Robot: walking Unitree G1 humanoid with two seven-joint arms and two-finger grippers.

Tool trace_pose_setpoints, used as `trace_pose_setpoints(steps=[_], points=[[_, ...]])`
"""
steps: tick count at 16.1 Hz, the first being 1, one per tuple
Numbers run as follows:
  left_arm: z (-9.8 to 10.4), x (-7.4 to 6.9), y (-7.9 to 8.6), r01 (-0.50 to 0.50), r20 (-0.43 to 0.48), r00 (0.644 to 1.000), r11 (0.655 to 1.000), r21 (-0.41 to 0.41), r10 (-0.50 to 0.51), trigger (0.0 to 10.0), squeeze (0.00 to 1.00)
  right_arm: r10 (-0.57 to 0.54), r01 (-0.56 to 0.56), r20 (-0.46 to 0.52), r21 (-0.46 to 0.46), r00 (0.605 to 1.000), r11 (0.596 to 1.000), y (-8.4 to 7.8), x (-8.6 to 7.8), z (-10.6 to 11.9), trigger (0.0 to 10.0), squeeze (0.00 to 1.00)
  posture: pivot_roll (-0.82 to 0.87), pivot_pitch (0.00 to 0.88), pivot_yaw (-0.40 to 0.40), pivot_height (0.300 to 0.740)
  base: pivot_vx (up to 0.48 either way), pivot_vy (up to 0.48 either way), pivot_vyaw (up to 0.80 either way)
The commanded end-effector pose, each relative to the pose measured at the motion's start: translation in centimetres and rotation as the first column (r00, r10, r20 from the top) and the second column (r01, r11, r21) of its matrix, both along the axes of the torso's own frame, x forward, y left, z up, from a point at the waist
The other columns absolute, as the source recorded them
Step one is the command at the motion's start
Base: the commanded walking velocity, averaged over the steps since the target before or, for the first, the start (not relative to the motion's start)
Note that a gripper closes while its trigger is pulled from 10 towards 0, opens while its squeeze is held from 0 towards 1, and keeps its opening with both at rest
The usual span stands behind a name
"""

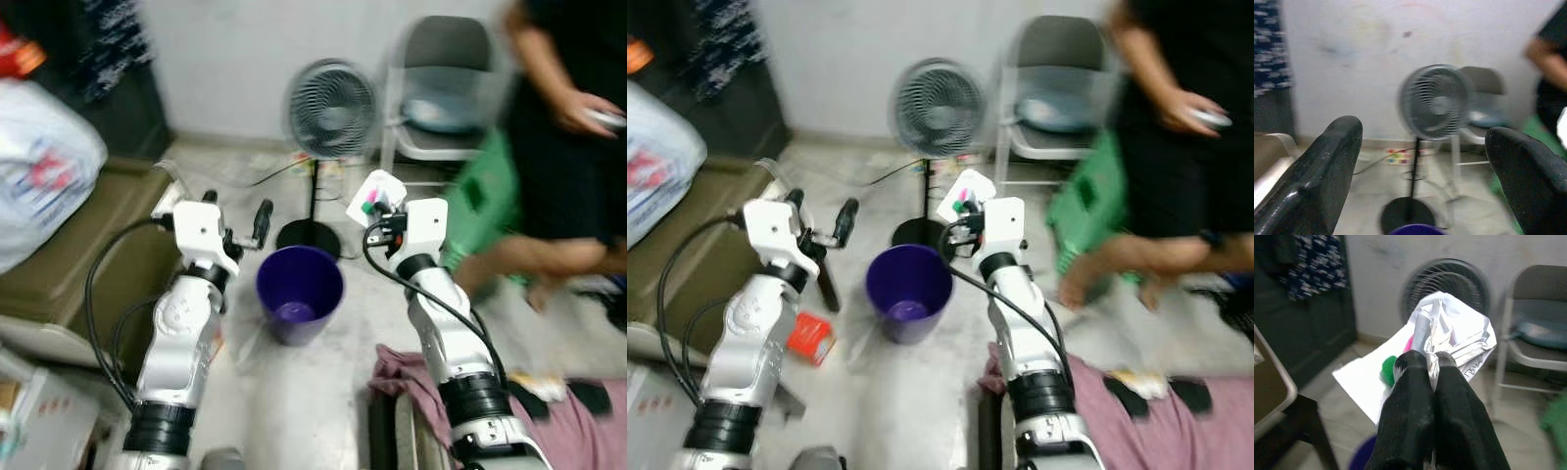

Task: Clean up the room

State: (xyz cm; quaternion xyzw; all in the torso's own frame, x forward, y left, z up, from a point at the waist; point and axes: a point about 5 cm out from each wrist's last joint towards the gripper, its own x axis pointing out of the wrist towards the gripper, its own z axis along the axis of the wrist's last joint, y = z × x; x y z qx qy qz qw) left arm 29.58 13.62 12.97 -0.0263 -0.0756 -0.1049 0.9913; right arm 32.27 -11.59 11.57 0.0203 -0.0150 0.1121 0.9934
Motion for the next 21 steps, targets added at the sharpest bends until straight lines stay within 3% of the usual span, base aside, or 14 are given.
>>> trace_pose_setpoints(steps=[1,14,18,21], points=[[0.2,0.1,0.0,0.005,0.001,1.0,1.0,-0.003,-0.005,10.0,0.0,0.013,-0.013,0.021,0.002,1.0,1.0,0.4,0.1,0.7,10.0,0.0,0.07,0.0,-0.051,0.74,0.401,0.0,0.0],[0.2,0.4,0.3,-0.018,-0.002,1.0,1.0,0.024,0.018,10.0,0.0,0.006,-0.007,0.021,0.023,1.0,1.0,0.5,0.4,0.8,10.0,0.0,0.07,0.0,-0.044,0.74,0.403,0.0,0.04],[0.3,0.5,0.4,-0.048,0.003,0.999,0.998,0.051,0.048,10.0,0.0,0.009,-0.009,0.021,0.024,1.0,1.0,0.5,0.4,0.8,10.0,0.0,0.07,0.0,-0.043,0.74,0.0,0.0,0.0],[0.5,0.5,1.0,-0.09,0.021,0.996,0.991,0.098,0.089,10.0,0.0,0.016,-0.016,0.028,0.009,0.999,1.0,0.6,0.5,0.9,10.0,0.0,0.07,0.0,-0.045,0.74,0.0,0.0,0.8]])
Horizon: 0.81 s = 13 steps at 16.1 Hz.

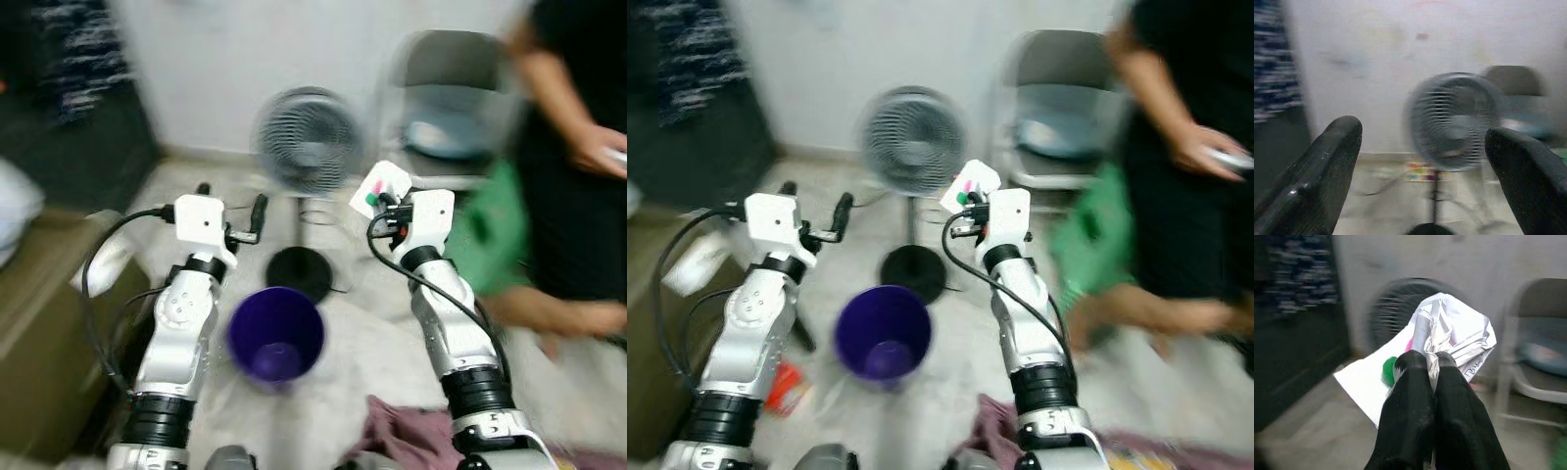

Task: Clean up the room

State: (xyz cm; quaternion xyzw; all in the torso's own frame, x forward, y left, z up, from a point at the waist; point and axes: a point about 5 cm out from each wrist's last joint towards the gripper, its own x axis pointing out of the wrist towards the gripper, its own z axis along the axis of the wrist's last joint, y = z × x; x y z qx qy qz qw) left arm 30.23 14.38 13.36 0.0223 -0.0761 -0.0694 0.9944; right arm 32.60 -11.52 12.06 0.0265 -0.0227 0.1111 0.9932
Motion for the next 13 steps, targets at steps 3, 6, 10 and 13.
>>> trace_pose_setpoints(steps=[3,6,10,13], points=[[0.08,-0.11,0.09,0.001,0.008,1.0,1.0,0.011,-0.001,10.0,0.0,0.019,-0.019,0.013,-0.004,1.0,1.0,0.49,0.2,0.4,10.0,0.0,0.07,0.0,-0.047,0.74,0.0,0.0,0.8],[0.02,-0.05,-0.07,0.007,0.006,1.0,1.0,0.012,-0.007,10.0,0.0,0.019,-0.019,0.014,-0.004,1.0,1.0,0.48,0.24,0.39,10.0,0.0,0.07,0.0,-0.046,0.74,0.0,0.0,0.8],[0.04,-0.04,-0.28,0.021,0.011,1.0,1.0,0.021,-0.021,10.0,0.0,0.018,-0.018,0.015,-0.003,1.0,1.0,0.5,0.27,0.37,10.0,0.0,0.07,0.0,-0.046,0.74,0.0,0.0,0.51],[0.15,-0.09,-0.47,0.033,0.023,0.999,0.999,0.037,-0.034,10.0,0.0,0.014,-0.014,0.015,0.004,1.0,1.0,0.5,0.3,0.36,10.0,0.0,0.07,0.0,-0.044,0.74,0.0,0.0,0.0]])
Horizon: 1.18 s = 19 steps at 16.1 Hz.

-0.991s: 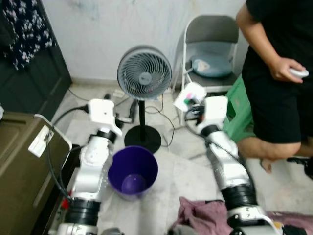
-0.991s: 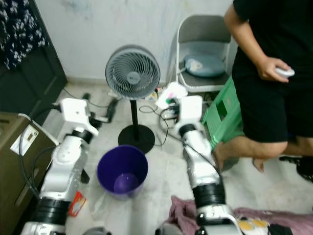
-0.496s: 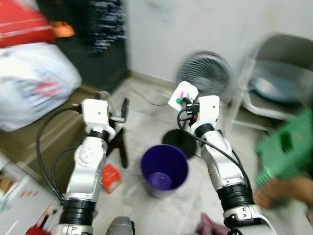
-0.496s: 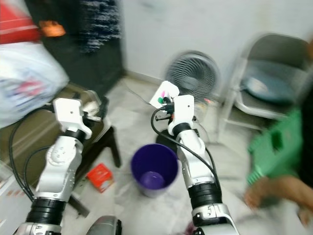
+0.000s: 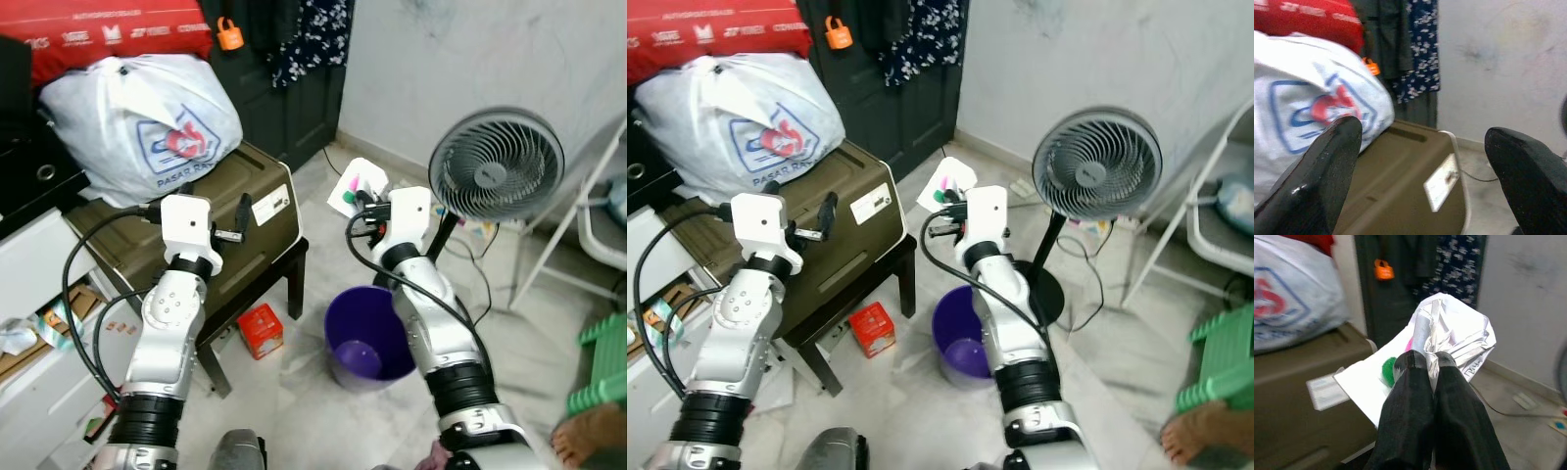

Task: Clean up the room

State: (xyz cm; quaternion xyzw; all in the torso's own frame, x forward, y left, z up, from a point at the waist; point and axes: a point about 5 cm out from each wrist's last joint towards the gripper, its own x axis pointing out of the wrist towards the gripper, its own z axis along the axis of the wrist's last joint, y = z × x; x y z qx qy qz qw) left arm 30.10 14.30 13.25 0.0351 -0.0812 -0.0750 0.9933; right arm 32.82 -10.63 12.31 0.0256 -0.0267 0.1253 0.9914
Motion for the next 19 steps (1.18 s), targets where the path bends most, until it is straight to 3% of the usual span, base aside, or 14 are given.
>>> trace_pose_setpoints(steps=[1,3,10,13,19], points=[[0.3,-0.02,-0.57,0.037,0.017,0.999,0.999,0.019,-0.037,10.0,0.0,-0.017,0.017,0.004,0.009,1.0,1.0,-0.41,0.1,0.08,10.0,0.0,0.07,0.0,-0.043,0.74,0.0,0.0,0.0],[0.35,-0.04,-0.79,0.06,0.017,0.998,0.998,0.006,-0.06,10.0,0.0,-0.022,0.022,0.002,0.01,1.0,1.0,-0.43,0.13,0.04,10.0,0.0,0.07,0.0,-0.042,0.74,0.0,0.0,0.0],[0.51,-0.03,-0.96,0.079,0.027,0.997,0.997,-0.008,-0.079,10.0,0.0,-0.043,0.043,-0.015,0.015,0.999,0.999,-0.73,0.31,-0.06,10.0,0.0,0.07,0.0,-0.044,0.74,0.0,0.0,-0.68],[0.59,-0.06,-0.98,0.087,0.031,0.996,0.996,-0.011,-0.087,10.0,0.0,-0.042,0.042,-0.012,0.017,0.999,0.999,-0.65,0.33,-0.01,10.0,0.0,0.07,0.0,-0.041,0.74,0.0,0.0,0.0],[0.59,-0.01,-1.02,0.099,0.03,0.995,0.995,-0.014,-0.098,10.0,0.0,-0.042,0.042,-0.009,0.019,0.999,0.999,-0.59,0.36,0.02,10.0,0.0,0.07,0.0,-0.038,0.74,0.341,0.0,0.0]])
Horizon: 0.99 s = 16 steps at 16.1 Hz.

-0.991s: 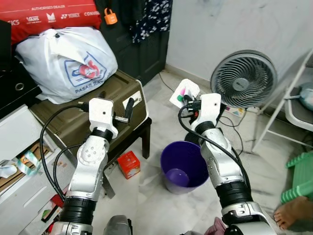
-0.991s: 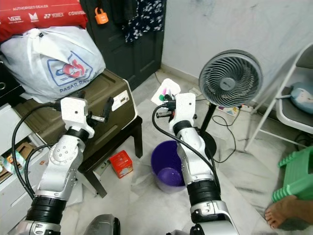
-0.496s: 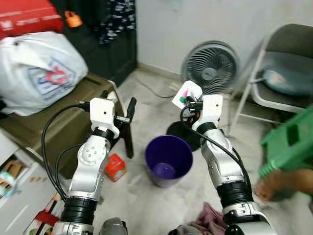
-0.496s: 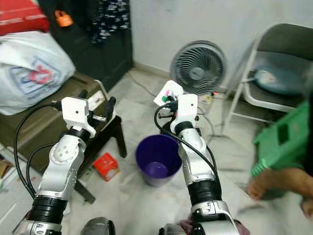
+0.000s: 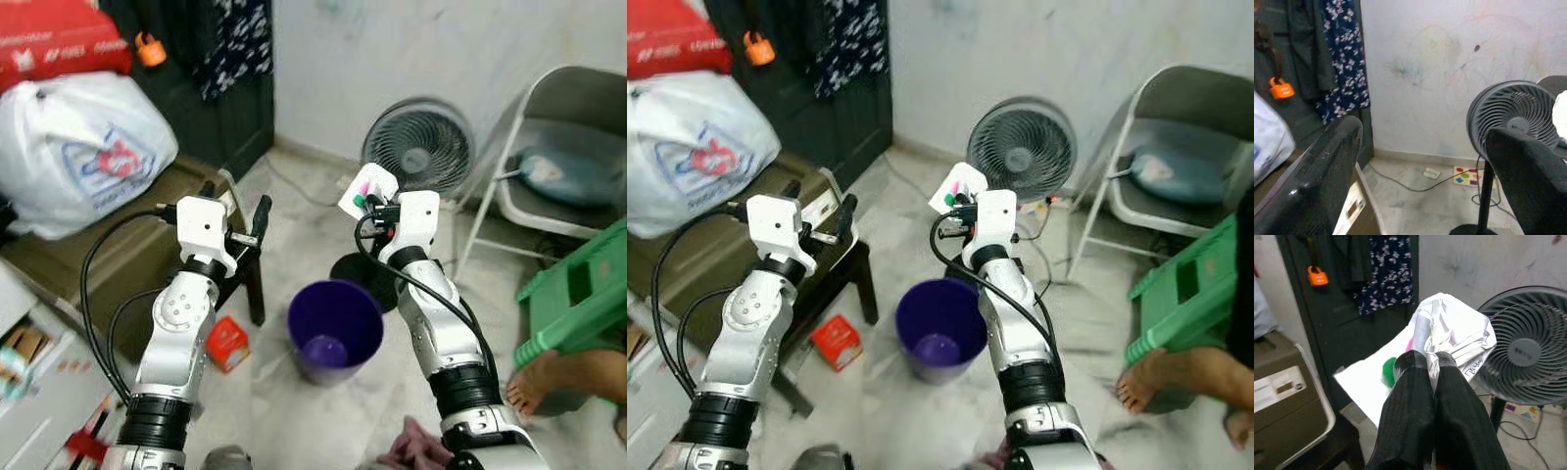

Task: Clean up the room

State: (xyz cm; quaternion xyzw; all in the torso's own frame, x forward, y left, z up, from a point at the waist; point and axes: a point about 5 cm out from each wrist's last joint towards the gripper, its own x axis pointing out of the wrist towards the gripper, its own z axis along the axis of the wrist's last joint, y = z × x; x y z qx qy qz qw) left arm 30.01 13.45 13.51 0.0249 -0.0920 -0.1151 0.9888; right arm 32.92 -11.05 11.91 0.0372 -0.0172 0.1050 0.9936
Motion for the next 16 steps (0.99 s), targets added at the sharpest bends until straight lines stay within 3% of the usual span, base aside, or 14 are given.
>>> trace_pose_setpoints(steps=[1,16], points=[[0.33,0.08,-0.17,0.016,0.011,1.0,1.0,-0.001,-0.016,10.0,0.0,-0.003,0.003,0.014,-0.002,1.0,1.0,-0.15,0.26,0.42,10.0,0.0,0.07,0.0,-0.038,0.74,0.368,0.0,0.0],[0.26,0.4,-0.07,0.016,0.003,1.0,1.0,-0.002,-0.016,10.0,0.0,-0.004,0.004,0.021,-0.003,1.0,1.0,-0.04,0.48,0.58,10.0,0.0,0.07,0.0,-0.035,0.74,0.364,0.0,0.0]])
